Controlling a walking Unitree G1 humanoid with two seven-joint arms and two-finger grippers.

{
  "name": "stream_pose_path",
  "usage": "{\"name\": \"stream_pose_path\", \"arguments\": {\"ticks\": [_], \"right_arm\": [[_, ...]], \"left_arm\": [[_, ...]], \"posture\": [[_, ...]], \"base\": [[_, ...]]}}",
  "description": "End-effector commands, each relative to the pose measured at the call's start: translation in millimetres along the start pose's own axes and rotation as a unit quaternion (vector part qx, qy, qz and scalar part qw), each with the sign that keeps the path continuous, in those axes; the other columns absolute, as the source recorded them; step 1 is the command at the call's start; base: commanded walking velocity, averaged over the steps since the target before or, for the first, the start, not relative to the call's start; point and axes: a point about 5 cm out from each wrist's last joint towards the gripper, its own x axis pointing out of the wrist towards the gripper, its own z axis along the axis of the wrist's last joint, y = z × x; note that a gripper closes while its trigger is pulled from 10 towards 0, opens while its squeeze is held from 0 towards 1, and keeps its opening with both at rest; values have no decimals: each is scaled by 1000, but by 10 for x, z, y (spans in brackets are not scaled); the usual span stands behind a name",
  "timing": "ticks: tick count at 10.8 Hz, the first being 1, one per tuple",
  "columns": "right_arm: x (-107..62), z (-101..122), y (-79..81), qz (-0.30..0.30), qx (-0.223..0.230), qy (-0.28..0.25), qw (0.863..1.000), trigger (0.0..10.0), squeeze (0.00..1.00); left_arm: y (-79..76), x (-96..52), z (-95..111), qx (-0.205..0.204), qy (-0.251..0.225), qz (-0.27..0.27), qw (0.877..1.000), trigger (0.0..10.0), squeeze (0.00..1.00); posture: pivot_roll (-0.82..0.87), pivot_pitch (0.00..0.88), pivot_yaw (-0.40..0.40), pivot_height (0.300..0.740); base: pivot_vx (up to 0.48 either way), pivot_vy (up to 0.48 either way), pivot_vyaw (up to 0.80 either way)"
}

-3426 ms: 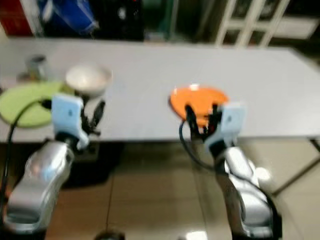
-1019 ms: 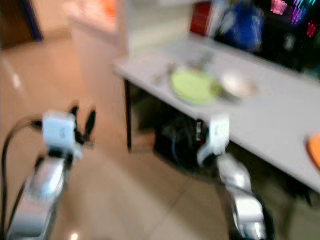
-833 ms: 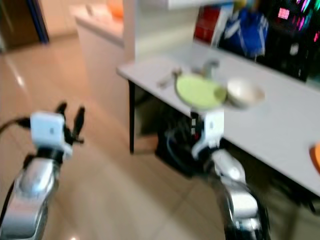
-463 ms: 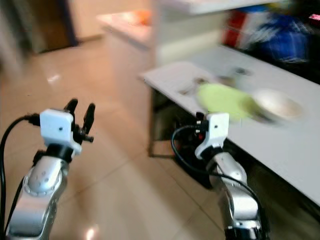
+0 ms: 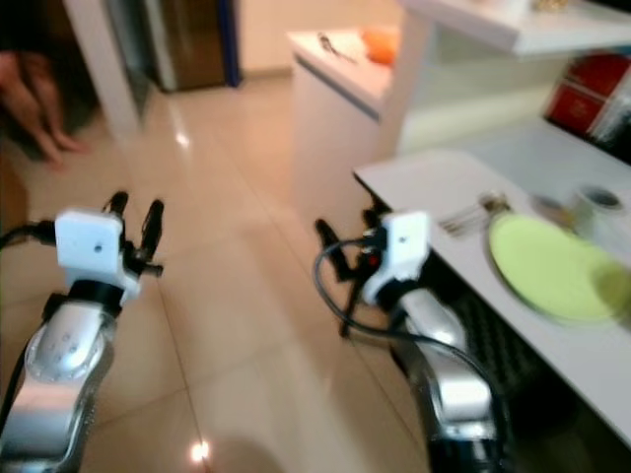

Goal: Setting the table

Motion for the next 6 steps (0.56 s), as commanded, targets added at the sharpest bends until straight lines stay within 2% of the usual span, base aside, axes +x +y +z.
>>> {"name": "stream_pose_path", "arguments": {"ticks": [1, 6], "right_arm": [[49, 42, 61, 13, -1, -9, 1000, 10000, 0], [73, 59, 87, 19, -3, -14, 1000, 10000, 0]], "left_arm": [[47, -17, -3, 10, 3, 4, 1000, 10000, 0], [79, -9, 3, 13, 1, 8, 1000, 10000, 0]], "posture": [[86, 0, -64, 740], [92, 0, -66, 740]], "base": [[480, 0, 800], [480, 0, 800]]}}
